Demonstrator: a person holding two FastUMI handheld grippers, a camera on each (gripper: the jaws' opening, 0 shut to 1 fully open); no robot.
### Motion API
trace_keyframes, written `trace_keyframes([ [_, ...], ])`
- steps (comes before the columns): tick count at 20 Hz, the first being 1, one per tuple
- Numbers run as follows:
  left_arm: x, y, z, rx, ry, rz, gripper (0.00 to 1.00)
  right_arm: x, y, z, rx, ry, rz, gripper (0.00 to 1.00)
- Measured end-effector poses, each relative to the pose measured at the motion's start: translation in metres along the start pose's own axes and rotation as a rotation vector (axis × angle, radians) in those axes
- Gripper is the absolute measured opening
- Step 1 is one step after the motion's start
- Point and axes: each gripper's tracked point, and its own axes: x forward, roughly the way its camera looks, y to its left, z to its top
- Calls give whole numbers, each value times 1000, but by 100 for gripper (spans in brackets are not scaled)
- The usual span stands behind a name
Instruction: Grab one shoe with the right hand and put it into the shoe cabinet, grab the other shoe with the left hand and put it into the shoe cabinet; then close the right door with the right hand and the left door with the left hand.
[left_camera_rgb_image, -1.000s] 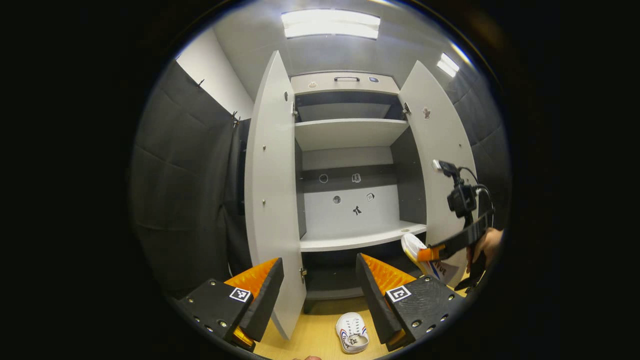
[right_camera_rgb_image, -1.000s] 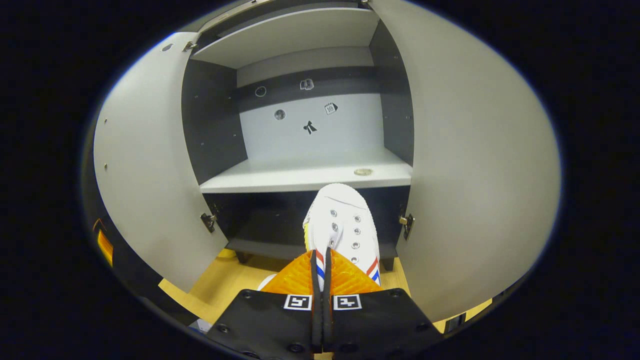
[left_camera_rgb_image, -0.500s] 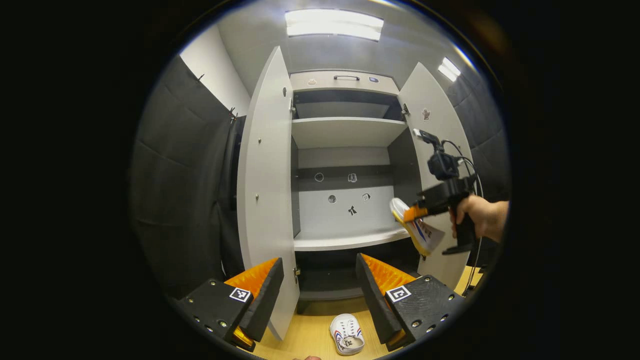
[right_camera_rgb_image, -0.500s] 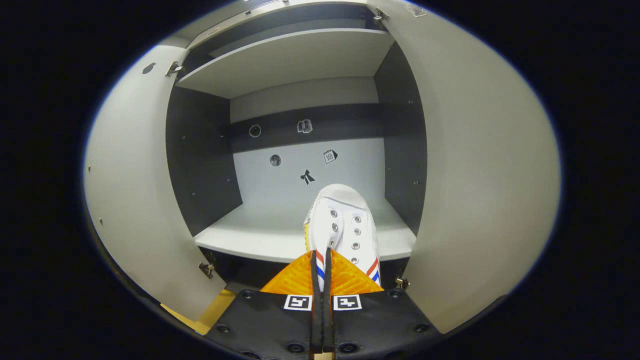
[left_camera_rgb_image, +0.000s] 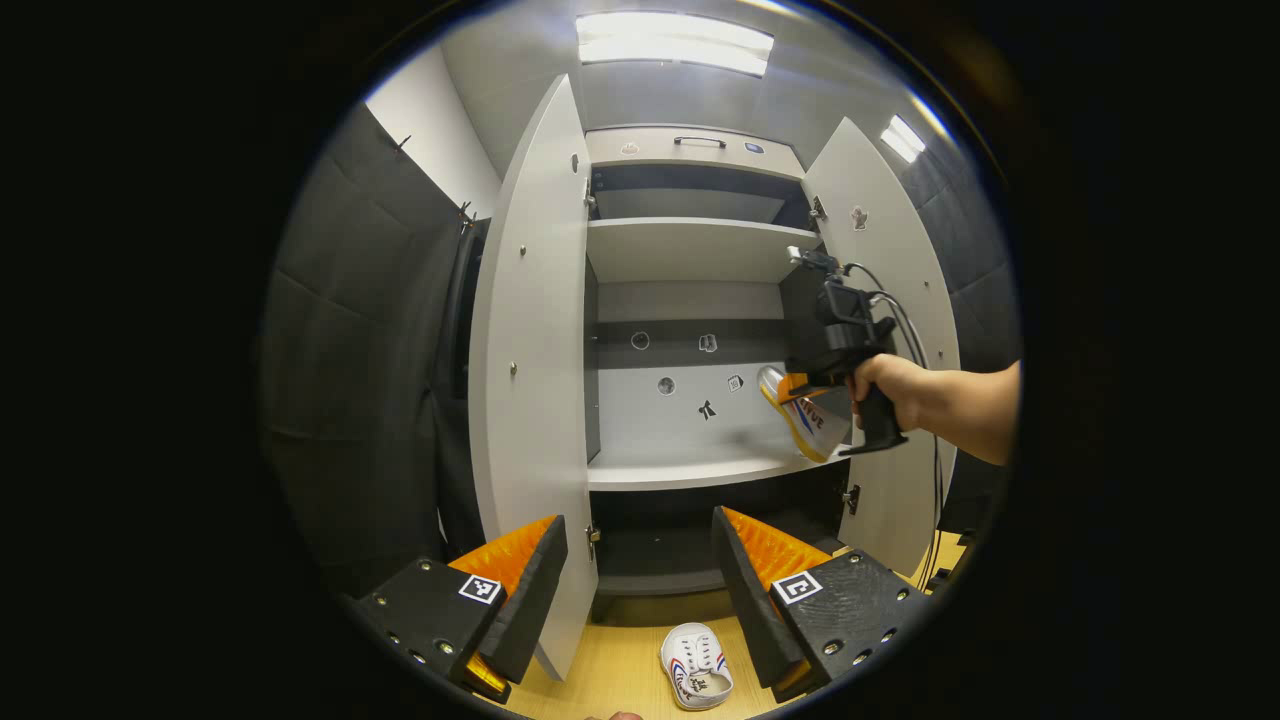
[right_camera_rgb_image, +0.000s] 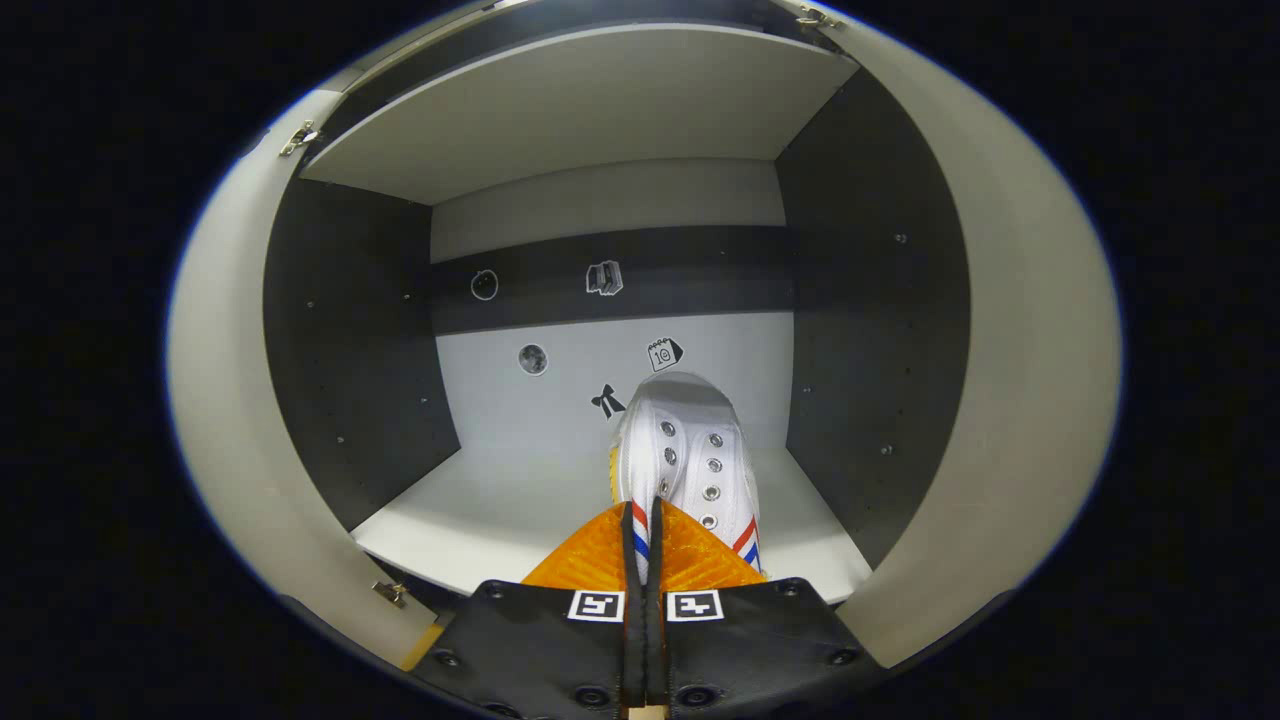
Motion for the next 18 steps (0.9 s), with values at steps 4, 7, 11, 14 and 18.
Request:
trace_keyframes([
  [4,-2,-1,-2,0,17,-7,79,39,-7,11,-34,21,-36,0],
  [7,-3,0,-3,3,26,-4,79,63,-9,3,-39,65,-53,1],
  [11,-5,1,-5,10,44,5,79,89,-7,-18,-37,133,-61,2],
  [14,-6,3,-6,15,56,15,79,100,-10,-27,-46,153,-89,2],
  [18,-8,5,-9,26,75,19,79,93,-15,-6,-53,60,-119,34],
])
